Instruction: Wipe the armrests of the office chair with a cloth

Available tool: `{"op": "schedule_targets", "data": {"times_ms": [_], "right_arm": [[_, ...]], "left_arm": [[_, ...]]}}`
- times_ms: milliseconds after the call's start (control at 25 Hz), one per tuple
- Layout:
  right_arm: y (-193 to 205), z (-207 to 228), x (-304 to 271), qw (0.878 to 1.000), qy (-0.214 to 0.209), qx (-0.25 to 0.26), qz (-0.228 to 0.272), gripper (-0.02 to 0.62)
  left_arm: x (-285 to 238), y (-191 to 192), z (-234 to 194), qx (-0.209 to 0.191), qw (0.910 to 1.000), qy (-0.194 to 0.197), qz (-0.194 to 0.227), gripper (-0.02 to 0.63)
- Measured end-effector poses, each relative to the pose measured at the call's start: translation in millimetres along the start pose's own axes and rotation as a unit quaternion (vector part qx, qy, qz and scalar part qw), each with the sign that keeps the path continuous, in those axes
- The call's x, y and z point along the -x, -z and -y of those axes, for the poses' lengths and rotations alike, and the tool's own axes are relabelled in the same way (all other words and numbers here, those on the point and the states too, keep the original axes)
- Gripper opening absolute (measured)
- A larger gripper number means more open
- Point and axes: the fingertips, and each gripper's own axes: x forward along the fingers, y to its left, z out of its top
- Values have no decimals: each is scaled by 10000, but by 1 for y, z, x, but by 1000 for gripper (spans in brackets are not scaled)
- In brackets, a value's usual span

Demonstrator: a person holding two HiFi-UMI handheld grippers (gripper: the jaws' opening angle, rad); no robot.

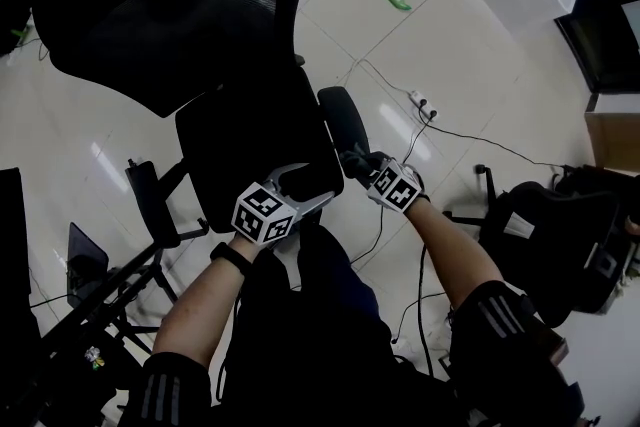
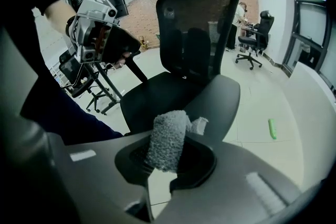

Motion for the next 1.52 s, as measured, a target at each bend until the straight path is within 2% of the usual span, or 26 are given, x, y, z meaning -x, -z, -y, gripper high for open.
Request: {"op": "schedule_targets", "data": {"times_ms": [240,400,560,760,1000,1280,1520], "right_arm": [[6,-24,1,9998,19,-168,-136,35],[6,-47,-8,9991,-151,-121,-379,35],[-14,-59,-11,9992,-196,-299,-195,35],[-80,-75,-30,9992,-239,-262,199,35],[-180,-104,-66,9967,-532,270,556,35],[-277,-142,-111,9916,-732,712,789,35],[-343,-177,-148,9860,-926,1109,830,35]], "left_arm": [[17,12,13,-23,10000,65,-7,330],[38,18,11,34,9999,-23,92,330],[60,16,6,62,9995,-149,265,330],[112,12,-13,122,9974,-378,609,330],[182,18,-42,215,9913,-851,984,330],[266,38,-75,417,9796,-1441,1338,330],[332,54,-106,618,9648,-1908,1703,330]]}}
